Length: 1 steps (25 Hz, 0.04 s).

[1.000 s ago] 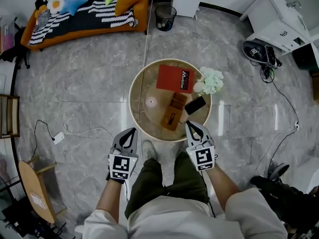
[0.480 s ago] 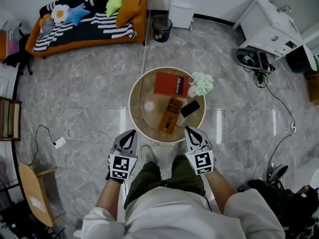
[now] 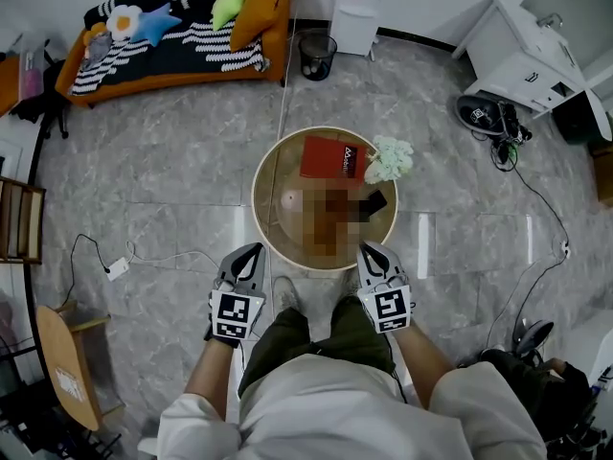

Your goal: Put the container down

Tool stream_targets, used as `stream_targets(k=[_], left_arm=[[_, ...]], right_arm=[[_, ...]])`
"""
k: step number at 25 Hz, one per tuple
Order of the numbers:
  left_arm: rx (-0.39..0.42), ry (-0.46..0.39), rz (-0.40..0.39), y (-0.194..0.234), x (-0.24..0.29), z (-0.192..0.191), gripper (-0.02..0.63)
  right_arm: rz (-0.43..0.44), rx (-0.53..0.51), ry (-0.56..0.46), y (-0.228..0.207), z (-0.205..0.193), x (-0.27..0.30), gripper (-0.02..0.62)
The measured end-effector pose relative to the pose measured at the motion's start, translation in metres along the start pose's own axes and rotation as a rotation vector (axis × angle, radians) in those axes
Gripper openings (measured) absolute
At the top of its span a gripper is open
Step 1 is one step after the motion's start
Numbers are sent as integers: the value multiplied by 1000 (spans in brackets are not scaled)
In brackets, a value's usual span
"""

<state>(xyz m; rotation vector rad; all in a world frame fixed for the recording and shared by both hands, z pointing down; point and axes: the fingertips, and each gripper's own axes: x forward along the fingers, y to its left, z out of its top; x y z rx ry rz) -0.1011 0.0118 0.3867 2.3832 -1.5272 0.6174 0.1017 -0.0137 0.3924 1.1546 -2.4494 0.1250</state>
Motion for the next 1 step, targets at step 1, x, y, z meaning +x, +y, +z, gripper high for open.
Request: stream_targets(k=[1], left_arm=[[-1, 0, 0, -1, -1, 0, 8]], right_arm=[[1, 1, 0, 0, 0, -1, 20]])
